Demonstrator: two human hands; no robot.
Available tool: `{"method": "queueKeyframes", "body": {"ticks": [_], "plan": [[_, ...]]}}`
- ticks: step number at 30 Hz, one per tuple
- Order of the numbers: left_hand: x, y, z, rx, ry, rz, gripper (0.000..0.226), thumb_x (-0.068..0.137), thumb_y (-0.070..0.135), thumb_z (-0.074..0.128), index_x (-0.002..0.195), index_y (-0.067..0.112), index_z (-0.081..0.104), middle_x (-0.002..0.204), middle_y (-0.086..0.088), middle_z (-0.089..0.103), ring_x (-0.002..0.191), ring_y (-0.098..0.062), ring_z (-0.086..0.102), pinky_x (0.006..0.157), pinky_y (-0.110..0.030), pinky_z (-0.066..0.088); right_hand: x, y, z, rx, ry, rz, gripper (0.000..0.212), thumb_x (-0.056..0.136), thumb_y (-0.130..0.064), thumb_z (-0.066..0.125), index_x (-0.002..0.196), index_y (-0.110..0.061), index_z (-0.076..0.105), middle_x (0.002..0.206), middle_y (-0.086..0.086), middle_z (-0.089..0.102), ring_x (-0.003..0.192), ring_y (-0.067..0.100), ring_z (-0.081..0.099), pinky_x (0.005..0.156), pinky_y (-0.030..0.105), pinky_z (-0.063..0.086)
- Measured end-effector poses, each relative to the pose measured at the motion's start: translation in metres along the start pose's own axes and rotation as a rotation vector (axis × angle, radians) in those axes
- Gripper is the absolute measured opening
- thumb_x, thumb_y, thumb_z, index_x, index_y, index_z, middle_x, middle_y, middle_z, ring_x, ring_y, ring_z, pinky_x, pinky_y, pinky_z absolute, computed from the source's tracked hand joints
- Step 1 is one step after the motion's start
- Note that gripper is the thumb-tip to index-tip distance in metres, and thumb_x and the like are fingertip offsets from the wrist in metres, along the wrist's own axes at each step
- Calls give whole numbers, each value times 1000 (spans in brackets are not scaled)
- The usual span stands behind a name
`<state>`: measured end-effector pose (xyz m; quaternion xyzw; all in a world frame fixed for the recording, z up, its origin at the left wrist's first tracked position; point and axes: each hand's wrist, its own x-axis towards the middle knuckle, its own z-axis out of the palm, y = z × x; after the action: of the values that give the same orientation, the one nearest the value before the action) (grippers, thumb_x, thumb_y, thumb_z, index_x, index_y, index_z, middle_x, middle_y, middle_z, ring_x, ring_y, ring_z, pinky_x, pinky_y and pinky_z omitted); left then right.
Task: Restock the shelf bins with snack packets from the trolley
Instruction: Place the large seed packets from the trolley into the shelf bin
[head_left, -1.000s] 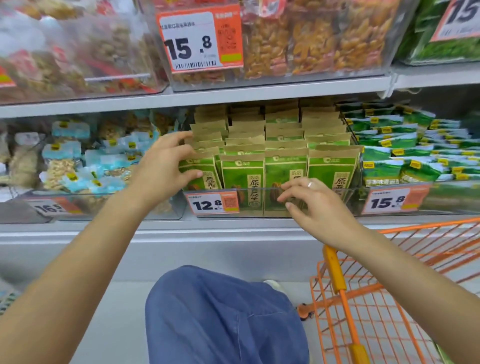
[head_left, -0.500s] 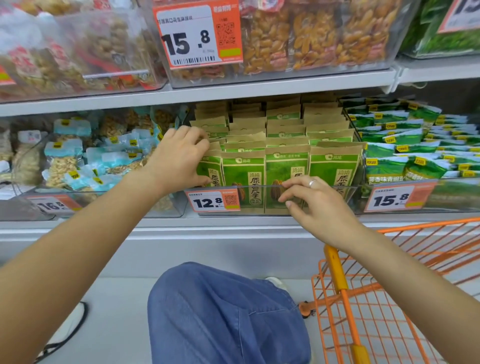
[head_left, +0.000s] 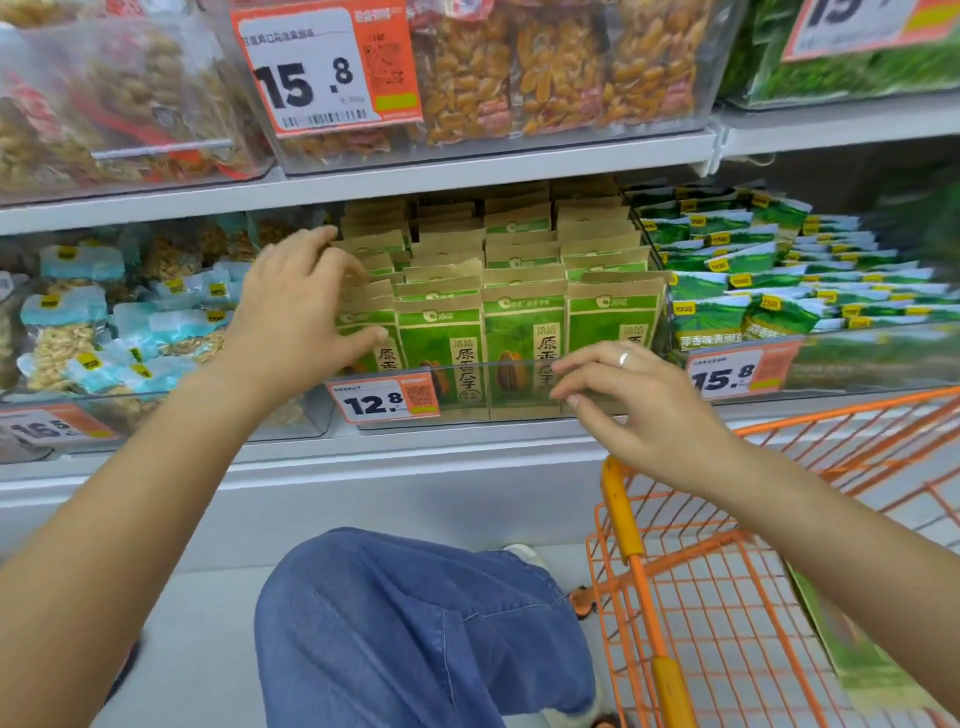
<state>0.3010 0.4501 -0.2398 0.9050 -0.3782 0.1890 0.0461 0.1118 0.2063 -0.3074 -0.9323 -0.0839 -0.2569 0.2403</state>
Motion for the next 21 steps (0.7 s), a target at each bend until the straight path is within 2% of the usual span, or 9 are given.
{"method": "queueKeyframes", "body": {"ticks": [3, 5, 7, 10, 13, 15, 17, 19, 21], "plan": [[-18, 49, -16, -249, 280, 55, 28, 89, 27, 61, 109, 7, 61, 122, -14, 59, 118, -31, 50, 100, -40, 33, -37, 10, -38, -23, 74, -47, 22, 90, -17, 52, 91, -9, 72, 78, 0, 68, 69, 5, 56, 64, 17, 44], [-29, 100, -13, -428, 221, 213, 23, 90, 25, 55, 103, 9, 64, 113, -8, 64, 110, -24, 53, 96, -33, 34, -68, 27, -59, -77, 20, 6, 21, 89, -16, 52, 90, -9, 72, 64, -2, 64, 58, 7, 52, 54, 16, 40], [-36, 150, 7, -559, 42, 353, 29, 92, 36, 50, 105, 14, 65, 115, -1, 63, 112, -19, 53, 97, -29, 33, -100, 51, -73, -215, -144, 75, 23, 89, -21, 50, 92, -13, 72, 59, -5, 62, 53, 6, 54, 51, 20, 41], [-37, 214, 44, -626, -217, 432, 49, 90, 53, 39, 121, 21, 59, 129, 2, 55, 121, -19, 48, 102, -33, 36, -138, 89, -82, -494, -667, 365, 26, 96, -32, 45, 113, -23, 63, 89, -4, 71, 79, 17, 67, 64, 29, 51], [-31, 244, 65, -613, -312, 398, 50, 91, 55, 44, 135, 31, 44, 138, 8, 47, 126, -19, 45, 101, -36, 39, -165, 122, -79, -530, -1079, 823, 48, 97, -44, 46, 137, -17, 45, 127, 7, 58, 114, 25, 55, 88, 34, 47], [-29, 247, 71, -582, -302, 386, 50, 93, 50, 48, 139, 38, 35, 140, 13, 46, 126, -16, 47, 93, -32, 40, -175, 138, -70, -426, -1134, 994, 51, 97, -45, 47, 133, -9, 45, 127, 14, 55, 110, 27, 55, 88, 34, 45], [-29, 248, 71, -562, -302, 380, 51, 93, 49, 48, 140, 42, 31, 140, 18, 47, 124, -13, 50, 86, -31, 41, -180, 147, -60, -344, -1131, 1103, 43, 96, -43, 49, 118, -7, 53, 110, 12, 61, 86, 21, 59, 73, 32, 50], [-30, 249, 70, -560, -302, 375, 51, 93, 48, 49, 140, 43, 29, 139, 22, 47, 121, -10, 52, 80, -29, 39, -179, 151, -51, -307, -1149, 1195, 42, 96, -40, 48, 119, -4, 53, 97, 6, 56, 78, 17, 55, 62, 26, 50], [-31, 249, 70, -560, -297, 369, 51, 93, 47, 49, 140, 43, 29, 138, 21, 48, 119, -9, 53, 74, -26, 34, -179, 151, -42, -365, -1186, 1203, 40, 97, -40, 48, 119, -6, 51, 90, 2, 52, 76, 14, 52, 66, 27, 48]]}}
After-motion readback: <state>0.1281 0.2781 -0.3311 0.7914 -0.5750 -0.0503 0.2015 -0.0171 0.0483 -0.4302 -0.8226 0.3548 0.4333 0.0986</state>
